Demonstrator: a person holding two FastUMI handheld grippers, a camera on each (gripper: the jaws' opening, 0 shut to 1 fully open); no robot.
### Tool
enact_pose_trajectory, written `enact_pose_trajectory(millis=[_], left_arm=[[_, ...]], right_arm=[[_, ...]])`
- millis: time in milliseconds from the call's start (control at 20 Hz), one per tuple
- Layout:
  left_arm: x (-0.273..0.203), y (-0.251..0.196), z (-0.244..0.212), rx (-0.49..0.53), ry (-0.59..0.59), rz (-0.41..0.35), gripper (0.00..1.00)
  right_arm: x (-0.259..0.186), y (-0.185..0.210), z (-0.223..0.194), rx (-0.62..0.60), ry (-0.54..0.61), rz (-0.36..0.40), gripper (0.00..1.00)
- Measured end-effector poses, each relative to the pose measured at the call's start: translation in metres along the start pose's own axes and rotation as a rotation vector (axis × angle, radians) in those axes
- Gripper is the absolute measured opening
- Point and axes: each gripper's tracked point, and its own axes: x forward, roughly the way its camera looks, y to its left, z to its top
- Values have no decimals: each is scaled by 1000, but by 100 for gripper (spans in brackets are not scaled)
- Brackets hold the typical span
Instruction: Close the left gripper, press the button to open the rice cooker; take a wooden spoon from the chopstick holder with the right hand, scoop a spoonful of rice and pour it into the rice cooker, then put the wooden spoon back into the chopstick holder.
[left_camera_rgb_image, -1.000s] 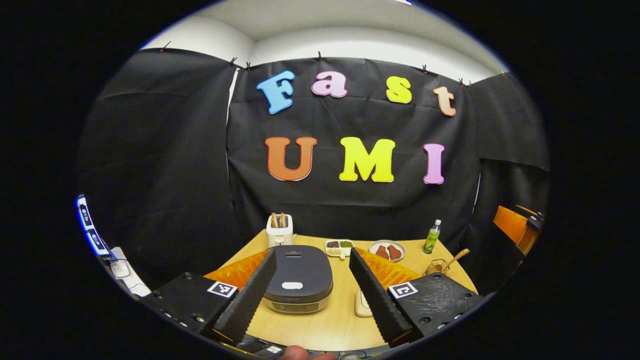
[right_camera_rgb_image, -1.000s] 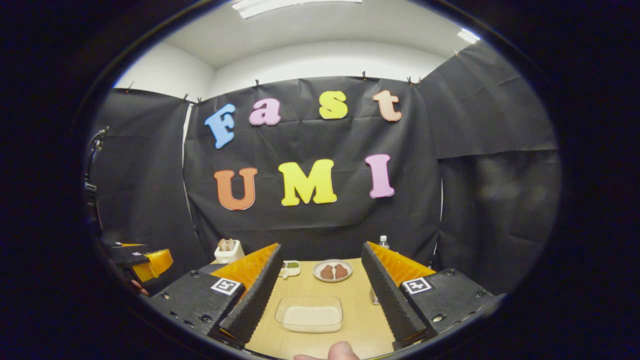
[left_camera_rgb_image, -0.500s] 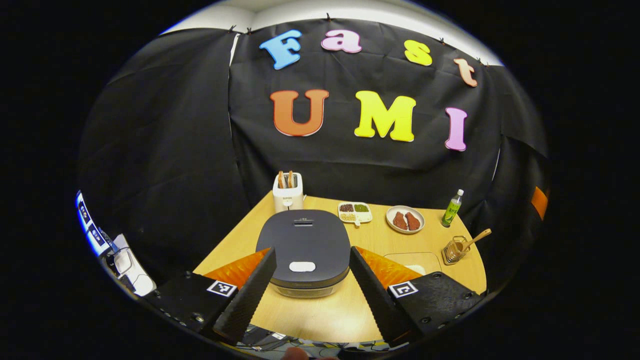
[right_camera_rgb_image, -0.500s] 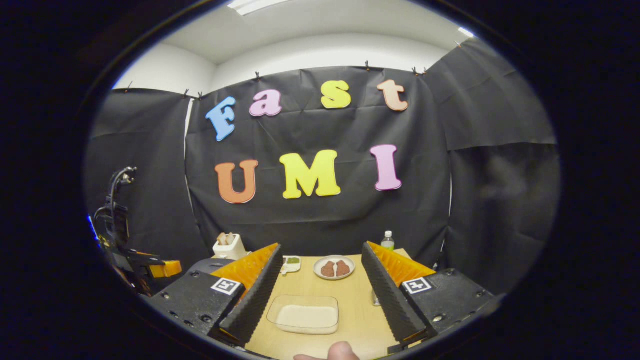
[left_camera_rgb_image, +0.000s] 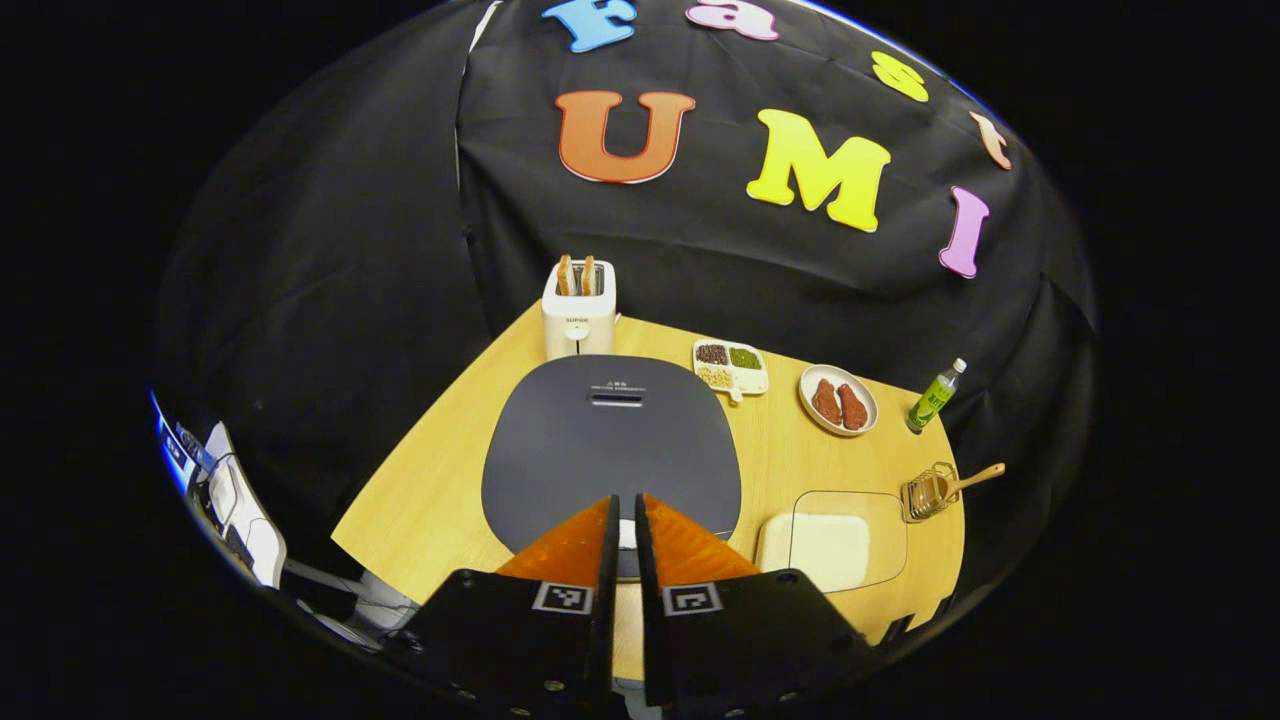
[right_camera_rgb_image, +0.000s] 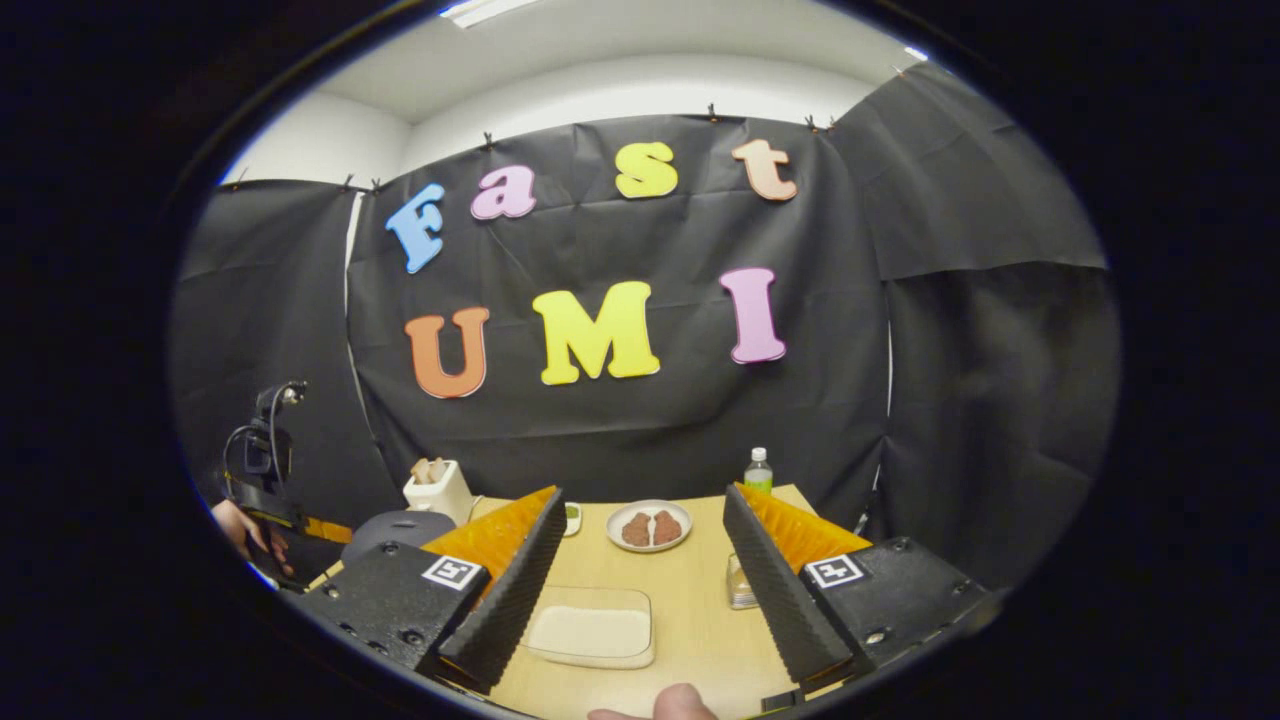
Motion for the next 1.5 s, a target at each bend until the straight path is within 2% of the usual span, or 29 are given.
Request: enact_pose_trajectory(millis=[100,450,600,750,850,900,1200,1350,1450,1500], left_arm=[[13,-3,-6,-18,54,-29,0],[36,2,-25,36,120,-33,0],[44,10,-34,28,145,-23,0],[43,9,-37,20,163,-52,0],[46,8,-41,-15,151,-66,0],[38,9,-39,0,148,-64,0],[43,9,-38,17,126,-40,0],[35,2,-27,18,97,-68,3],[28,-14,-18,17,62,-104,21],[24,-20,-14,30,44,-111,41]], right_arm=[[4,-7,-7,15,16,-10,100],[15,-26,-23,44,64,-39,100],[18,-29,-20,31,58,-46,100],[20,-29,-21,31,61,-48,100],[20,-28,-27,31,70,-51,100],[20,-26,-30,33,81,-51,97],[10,-18,-28,16,81,-50,100],[1,-21,-19,5,59,-60,100],[-7,-24,-15,-2,47,-74,100],[-11,-25,-14,-4,42,-81,100]])
